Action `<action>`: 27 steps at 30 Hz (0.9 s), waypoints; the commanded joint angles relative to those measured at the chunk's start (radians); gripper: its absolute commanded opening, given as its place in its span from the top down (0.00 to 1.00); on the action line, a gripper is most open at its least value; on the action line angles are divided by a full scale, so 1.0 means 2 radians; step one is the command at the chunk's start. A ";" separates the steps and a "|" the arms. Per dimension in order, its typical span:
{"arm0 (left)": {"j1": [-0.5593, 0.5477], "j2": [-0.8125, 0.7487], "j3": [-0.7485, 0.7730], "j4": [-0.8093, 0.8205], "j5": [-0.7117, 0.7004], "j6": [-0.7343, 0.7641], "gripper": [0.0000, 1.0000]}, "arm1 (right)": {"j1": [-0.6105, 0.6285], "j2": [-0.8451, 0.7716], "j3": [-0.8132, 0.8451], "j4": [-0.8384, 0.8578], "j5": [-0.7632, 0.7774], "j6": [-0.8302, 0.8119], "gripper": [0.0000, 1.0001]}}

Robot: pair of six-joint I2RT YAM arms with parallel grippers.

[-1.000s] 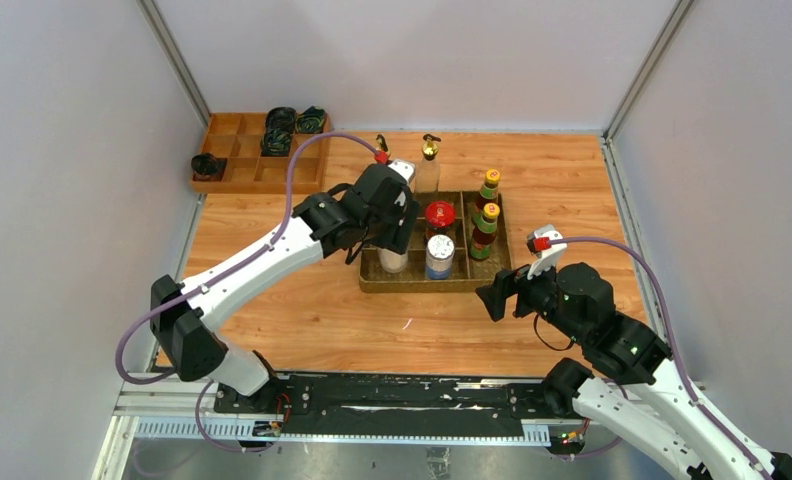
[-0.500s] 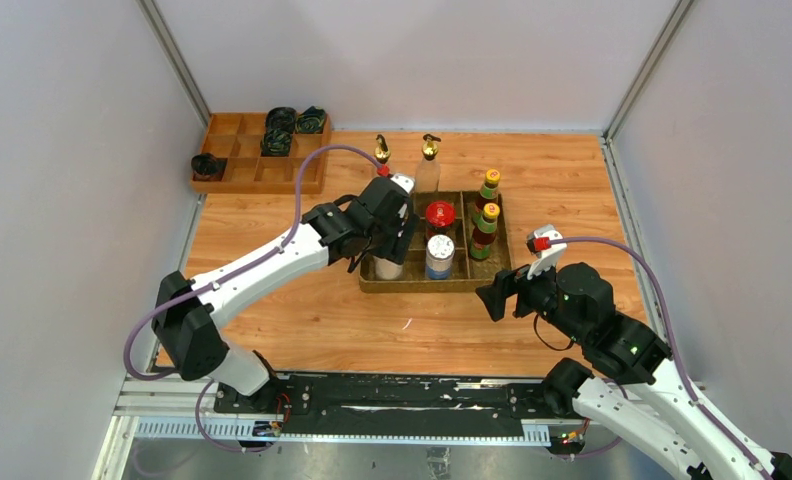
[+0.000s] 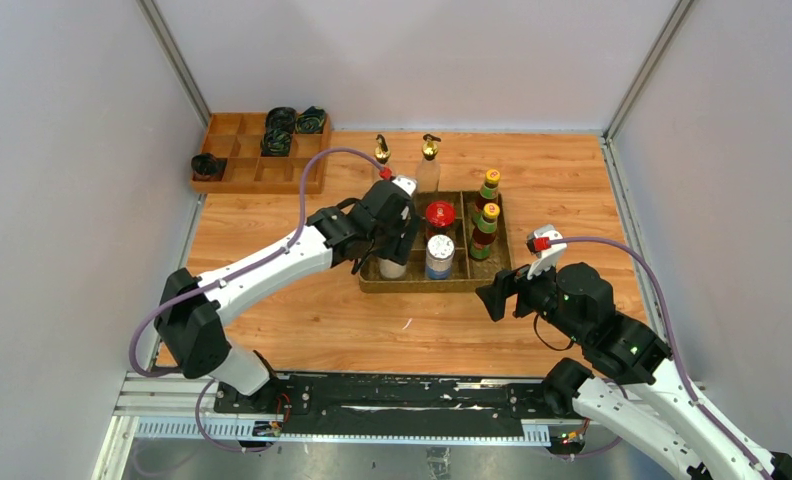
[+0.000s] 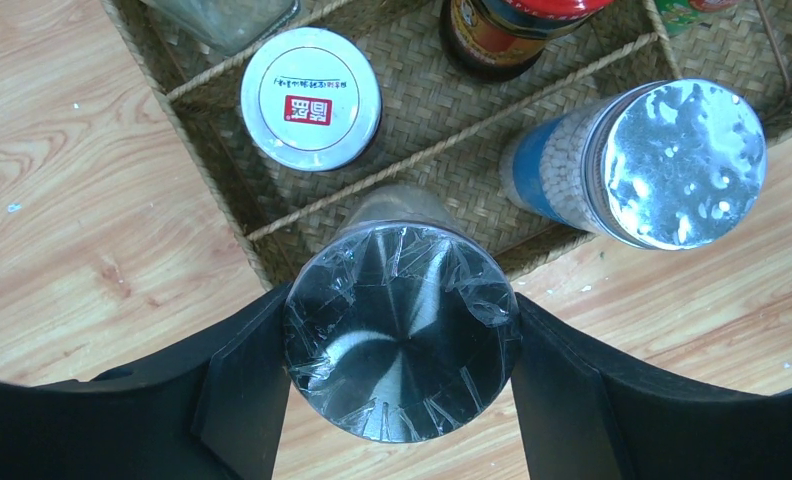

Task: Organize the condiment bottles
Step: Place the bottle in the storage box.

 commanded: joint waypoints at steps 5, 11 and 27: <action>-0.003 0.014 -0.008 0.027 0.000 -0.002 0.45 | -0.003 -0.004 -0.005 -0.008 0.006 0.002 0.10; -0.003 0.023 -0.012 0.025 0.003 -0.001 0.43 | -0.003 -0.004 -0.006 -0.007 0.005 0.003 0.10; -0.003 0.034 -0.009 0.031 0.001 -0.001 0.40 | -0.004 -0.004 -0.007 -0.007 0.006 0.002 0.10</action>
